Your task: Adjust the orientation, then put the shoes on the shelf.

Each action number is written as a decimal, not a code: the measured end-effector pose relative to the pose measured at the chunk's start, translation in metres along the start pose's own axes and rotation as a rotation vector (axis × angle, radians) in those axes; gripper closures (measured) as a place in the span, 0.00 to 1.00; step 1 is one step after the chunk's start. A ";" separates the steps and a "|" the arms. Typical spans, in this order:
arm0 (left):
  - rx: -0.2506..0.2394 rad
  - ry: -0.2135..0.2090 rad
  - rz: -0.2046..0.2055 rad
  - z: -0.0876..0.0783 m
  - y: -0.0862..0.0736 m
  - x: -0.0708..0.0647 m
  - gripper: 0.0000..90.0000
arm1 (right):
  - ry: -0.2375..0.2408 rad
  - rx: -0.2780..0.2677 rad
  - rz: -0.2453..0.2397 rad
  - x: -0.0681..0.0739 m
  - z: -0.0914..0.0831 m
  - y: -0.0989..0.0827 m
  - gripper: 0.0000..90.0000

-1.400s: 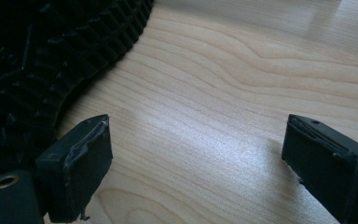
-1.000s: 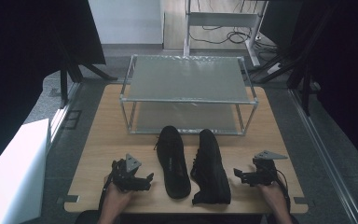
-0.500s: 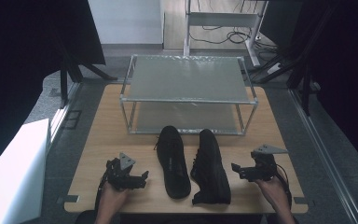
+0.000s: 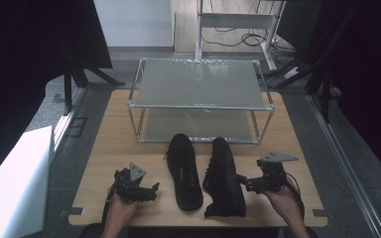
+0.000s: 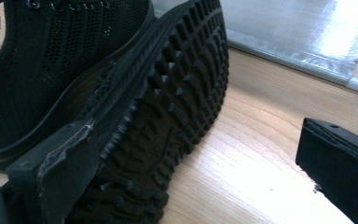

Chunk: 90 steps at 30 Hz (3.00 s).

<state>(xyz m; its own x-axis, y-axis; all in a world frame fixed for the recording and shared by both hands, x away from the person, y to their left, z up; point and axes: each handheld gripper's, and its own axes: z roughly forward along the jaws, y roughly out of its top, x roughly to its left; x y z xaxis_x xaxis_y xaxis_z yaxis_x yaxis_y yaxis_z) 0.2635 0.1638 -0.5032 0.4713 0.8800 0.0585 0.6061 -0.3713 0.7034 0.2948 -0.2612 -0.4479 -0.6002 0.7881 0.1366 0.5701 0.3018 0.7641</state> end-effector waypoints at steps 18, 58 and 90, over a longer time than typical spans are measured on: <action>0.033 0.008 0.010 0.002 -0.001 -0.001 0.00 | -0.032 0.008 0.004 -0.001 -0.002 -0.004 0.00; 0.064 0.005 0.006 0.005 -0.001 -0.001 0.00 | -0.181 0.084 0.082 -0.052 -0.009 -0.042 0.13; -0.070 -0.052 -0.129 -0.015 0.031 -0.022 0.01 | -0.036 -0.084 0.156 -0.037 -0.022 -0.040 0.07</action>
<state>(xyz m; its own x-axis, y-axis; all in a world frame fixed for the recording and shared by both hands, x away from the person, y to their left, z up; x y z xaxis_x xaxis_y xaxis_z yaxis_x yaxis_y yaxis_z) 0.2625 0.1371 -0.4717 0.4260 0.9019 -0.0716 0.6188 -0.2328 0.7502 0.2819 -0.3143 -0.4701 -0.4871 0.8408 0.2360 0.6049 0.1299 0.7856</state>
